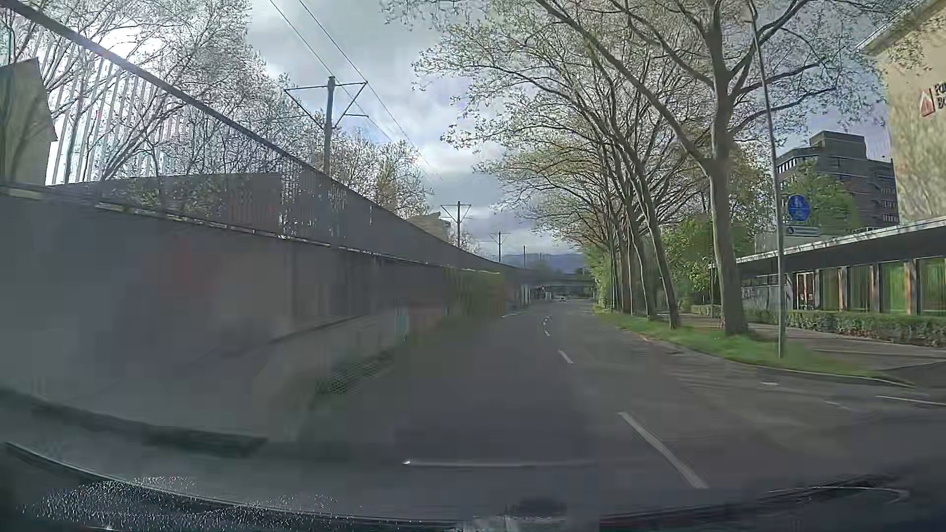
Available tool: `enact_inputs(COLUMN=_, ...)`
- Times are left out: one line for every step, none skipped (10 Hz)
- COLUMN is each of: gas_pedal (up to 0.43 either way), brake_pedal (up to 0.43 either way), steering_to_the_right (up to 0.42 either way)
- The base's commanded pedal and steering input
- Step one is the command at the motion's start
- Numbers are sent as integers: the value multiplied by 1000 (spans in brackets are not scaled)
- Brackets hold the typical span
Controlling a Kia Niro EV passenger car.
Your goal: Follow the waypoints while adhering to traffic rules and regulations
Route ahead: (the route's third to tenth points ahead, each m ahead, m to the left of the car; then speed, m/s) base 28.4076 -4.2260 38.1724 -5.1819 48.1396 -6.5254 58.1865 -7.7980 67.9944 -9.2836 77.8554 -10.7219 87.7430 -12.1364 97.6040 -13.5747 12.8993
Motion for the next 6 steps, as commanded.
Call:
enact_inputs(gas_pedal=98, brake_pedal=0, steering_to_the_right=11)
enact_inputs(gas_pedal=98, brake_pedal=0, steering_to_the_right=11)
enact_inputs(gas_pedal=98, brake_pedal=0, steering_to_the_right=11)
enact_inputs(gas_pedal=98, brake_pedal=0, steering_to_the_right=11)
enact_inputs(gas_pedal=98, brake_pedal=0, steering_to_the_right=11)
enact_inputs(gas_pedal=98, brake_pedal=0, steering_to_the_right=11)
